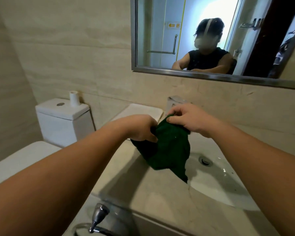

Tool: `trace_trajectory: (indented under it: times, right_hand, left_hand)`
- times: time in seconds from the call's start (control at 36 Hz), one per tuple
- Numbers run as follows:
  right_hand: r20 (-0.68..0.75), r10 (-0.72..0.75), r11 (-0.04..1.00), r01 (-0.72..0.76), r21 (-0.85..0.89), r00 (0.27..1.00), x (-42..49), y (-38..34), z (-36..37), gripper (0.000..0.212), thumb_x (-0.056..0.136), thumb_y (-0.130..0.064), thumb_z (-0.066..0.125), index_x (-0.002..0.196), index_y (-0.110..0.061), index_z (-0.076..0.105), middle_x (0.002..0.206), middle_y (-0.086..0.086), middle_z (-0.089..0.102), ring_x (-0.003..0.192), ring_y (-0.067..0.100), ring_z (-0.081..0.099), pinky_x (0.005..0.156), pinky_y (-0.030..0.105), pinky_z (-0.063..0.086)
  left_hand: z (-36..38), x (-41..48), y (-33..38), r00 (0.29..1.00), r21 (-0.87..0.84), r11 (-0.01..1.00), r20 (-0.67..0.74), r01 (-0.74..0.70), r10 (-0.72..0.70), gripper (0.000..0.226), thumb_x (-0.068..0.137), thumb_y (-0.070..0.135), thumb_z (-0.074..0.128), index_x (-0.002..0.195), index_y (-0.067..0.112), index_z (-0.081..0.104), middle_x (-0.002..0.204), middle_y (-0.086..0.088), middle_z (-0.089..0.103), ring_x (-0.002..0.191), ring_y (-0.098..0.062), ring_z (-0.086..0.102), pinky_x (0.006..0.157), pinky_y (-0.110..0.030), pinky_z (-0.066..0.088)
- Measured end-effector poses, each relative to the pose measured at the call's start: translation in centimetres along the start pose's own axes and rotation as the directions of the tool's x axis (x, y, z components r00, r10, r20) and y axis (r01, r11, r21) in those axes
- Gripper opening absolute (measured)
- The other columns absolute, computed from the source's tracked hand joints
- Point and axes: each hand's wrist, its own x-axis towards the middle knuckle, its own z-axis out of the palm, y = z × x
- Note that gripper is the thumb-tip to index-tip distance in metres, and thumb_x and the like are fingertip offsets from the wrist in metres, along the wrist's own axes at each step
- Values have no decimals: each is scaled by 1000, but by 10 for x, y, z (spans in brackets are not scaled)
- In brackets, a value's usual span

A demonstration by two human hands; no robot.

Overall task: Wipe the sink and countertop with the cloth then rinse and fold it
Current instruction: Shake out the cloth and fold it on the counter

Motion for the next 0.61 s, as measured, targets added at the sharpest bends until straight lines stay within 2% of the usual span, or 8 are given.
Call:
trace_trajectory:
  times: [0.06,0.17,0.25,0.33,0.42,0.47,0.56,0.61]
  right_hand:
    - [59,0,1000,2,-22,998,-4,-1,5,6,95,-25,70,94,-22,75,87,7,71,69,23,63,54,35,51]
    - [246,16,998,1,-69,969,-8,-4,8,4,91,-23,72,88,-25,75,83,-4,74,80,20,70,76,42,59]
    - [357,5,997,24,-75,934,-14,-7,0,4,91,-19,72,92,-22,75,89,0,75,87,20,71,86,45,58]
    - [366,-50,977,-30,211,929,-20,-7,-13,7,95,-7,67,99,-7,73,94,12,74,85,21,69,80,35,56]
    - [344,-106,841,-101,532,933,-22,-7,-24,6,94,0,65,97,-4,69,90,15,69,78,21,67,68,26,57]
    - [329,-131,790,-102,604,935,-20,-7,-26,5,89,-3,69,93,-6,69,88,14,68,76,21,67,66,27,58]
    - [244,-97,729,-98,677,965,-16,-3,-24,7,82,-8,69,89,-9,70,88,14,68,76,23,65,67,29,59]
    - [195,-90,680,-83,728,977,-15,-3,-23,7,82,-6,68,88,-8,70,87,15,68,74,24,65,67,30,60]
  left_hand:
    - [8,-4,1,999,63,997,5,-43,43,16,92,39,72,98,28,62,90,2,64,87,-23,60,74,-33,42]
    - [17,-13,5,992,135,982,6,-130,130,23,94,38,71,113,26,68,95,2,68,88,-23,62,79,-37,53]
    - [24,-20,2,976,164,964,-24,-209,215,23,95,39,70,114,27,64,84,8,59,82,-19,56,72,-34,45]
    - [28,-29,-11,968,90,967,-55,-240,245,25,93,39,73,109,29,57,86,10,61,82,-16,55,72,-35,46]
    - [26,-34,-23,981,-65,980,-73,-186,181,25,88,36,80,98,38,57,88,14,66,82,-11,61,72,-32,46]
    - [21,-35,-29,991,-133,983,-49,-130,124,24,86,33,82,96,39,61,90,14,68,84,-6,62,73,-30,47]
    - [13,-37,-39,997,-89,994,-33,-68,65,20,89,30,81,105,31,69,96,10,70,90,-11,64,79,-32,52]
    - [5,-41,-46,997,-83,996,-68,-32,26,13,92,26,76,102,28,67,94,8,68,88,-12,63,74,-30,49]
